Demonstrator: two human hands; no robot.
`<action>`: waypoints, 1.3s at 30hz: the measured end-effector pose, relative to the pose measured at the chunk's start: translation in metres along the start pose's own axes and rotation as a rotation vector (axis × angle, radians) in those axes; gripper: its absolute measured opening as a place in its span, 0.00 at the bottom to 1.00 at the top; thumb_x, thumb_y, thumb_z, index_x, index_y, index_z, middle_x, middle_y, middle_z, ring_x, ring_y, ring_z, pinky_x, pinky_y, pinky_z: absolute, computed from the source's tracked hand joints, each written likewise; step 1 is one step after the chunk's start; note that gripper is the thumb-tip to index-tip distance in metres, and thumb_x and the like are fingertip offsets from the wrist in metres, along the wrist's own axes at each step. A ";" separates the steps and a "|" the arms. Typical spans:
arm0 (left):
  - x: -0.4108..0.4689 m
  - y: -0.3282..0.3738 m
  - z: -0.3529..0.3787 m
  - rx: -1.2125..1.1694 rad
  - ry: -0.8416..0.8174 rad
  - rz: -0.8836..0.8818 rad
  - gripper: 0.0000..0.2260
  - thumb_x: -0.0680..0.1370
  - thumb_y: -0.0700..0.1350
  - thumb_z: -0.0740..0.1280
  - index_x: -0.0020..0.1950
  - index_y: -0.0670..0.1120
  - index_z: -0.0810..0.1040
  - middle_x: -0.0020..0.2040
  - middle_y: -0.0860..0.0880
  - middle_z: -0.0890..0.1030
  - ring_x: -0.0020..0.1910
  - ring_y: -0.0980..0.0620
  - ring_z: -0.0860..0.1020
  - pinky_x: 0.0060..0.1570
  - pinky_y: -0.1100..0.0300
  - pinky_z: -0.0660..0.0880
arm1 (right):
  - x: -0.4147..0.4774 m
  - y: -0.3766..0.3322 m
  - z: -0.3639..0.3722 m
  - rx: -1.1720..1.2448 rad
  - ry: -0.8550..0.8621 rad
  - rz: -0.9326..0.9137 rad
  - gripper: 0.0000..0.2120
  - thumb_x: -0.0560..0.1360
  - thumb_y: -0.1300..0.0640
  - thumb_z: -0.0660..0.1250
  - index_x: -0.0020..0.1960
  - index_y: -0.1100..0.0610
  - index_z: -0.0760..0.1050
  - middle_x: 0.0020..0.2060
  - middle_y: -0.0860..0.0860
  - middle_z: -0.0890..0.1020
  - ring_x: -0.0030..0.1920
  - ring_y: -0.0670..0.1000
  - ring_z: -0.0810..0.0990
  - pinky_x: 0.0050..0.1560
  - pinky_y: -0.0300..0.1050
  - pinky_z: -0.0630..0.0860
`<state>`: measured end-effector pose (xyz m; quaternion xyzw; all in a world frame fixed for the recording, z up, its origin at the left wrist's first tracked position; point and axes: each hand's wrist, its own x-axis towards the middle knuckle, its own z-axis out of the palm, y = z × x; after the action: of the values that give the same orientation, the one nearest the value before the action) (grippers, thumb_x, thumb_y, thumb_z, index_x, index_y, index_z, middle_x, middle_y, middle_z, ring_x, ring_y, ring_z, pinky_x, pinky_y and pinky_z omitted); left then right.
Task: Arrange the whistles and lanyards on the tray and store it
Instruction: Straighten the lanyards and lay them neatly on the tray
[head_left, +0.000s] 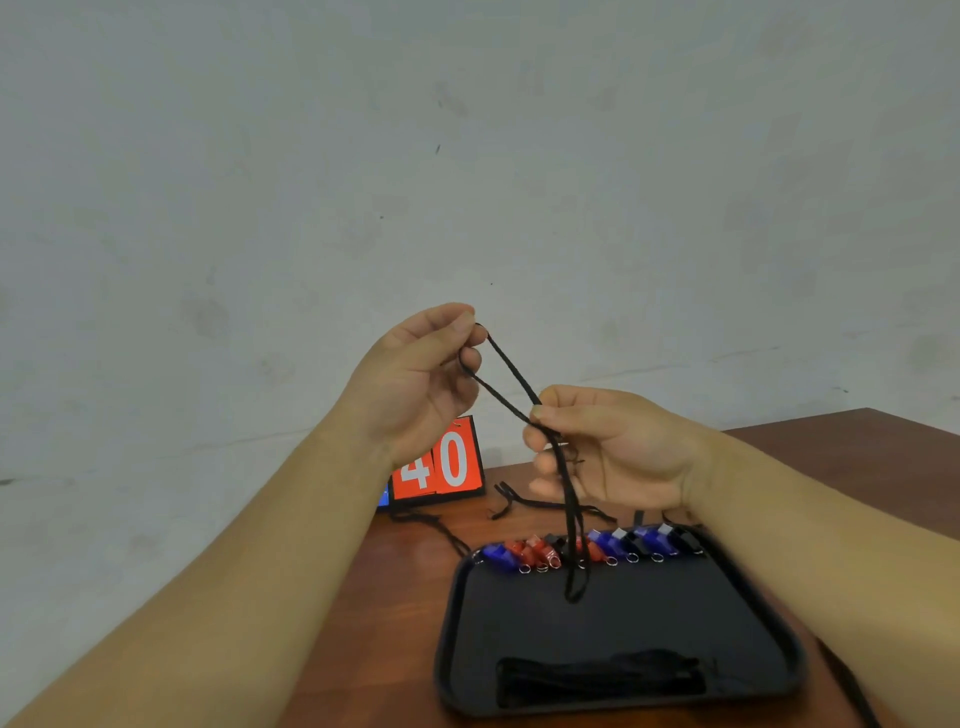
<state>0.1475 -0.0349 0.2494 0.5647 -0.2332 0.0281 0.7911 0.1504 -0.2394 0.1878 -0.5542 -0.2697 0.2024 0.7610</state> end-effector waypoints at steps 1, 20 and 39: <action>0.000 0.000 -0.004 0.024 0.001 -0.005 0.04 0.76 0.40 0.71 0.45 0.48 0.84 0.40 0.48 0.83 0.35 0.55 0.78 0.34 0.64 0.73 | -0.001 -0.003 -0.003 -0.004 0.019 -0.001 0.07 0.77 0.59 0.67 0.40 0.56 0.77 0.39 0.55 0.80 0.34 0.50 0.79 0.45 0.50 0.82; -0.014 -0.021 -0.043 1.133 0.005 0.086 0.10 0.75 0.37 0.76 0.47 0.53 0.83 0.43 0.56 0.88 0.46 0.55 0.86 0.53 0.54 0.83 | -0.017 -0.029 -0.026 -0.466 0.294 0.111 0.07 0.80 0.63 0.68 0.43 0.60 0.79 0.30 0.51 0.81 0.30 0.47 0.74 0.33 0.39 0.78; -0.015 -0.030 -0.064 0.761 0.123 0.004 0.08 0.77 0.37 0.74 0.42 0.50 0.86 0.43 0.47 0.88 0.47 0.46 0.85 0.54 0.49 0.82 | -0.019 -0.032 -0.033 -0.476 0.372 0.160 0.04 0.78 0.62 0.70 0.45 0.58 0.81 0.36 0.51 0.83 0.30 0.44 0.74 0.38 0.40 0.79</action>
<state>0.1646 0.0161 0.2006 0.8147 -0.1592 0.1481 0.5376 0.1570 -0.2844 0.2074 -0.7640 -0.1210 0.0880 0.6277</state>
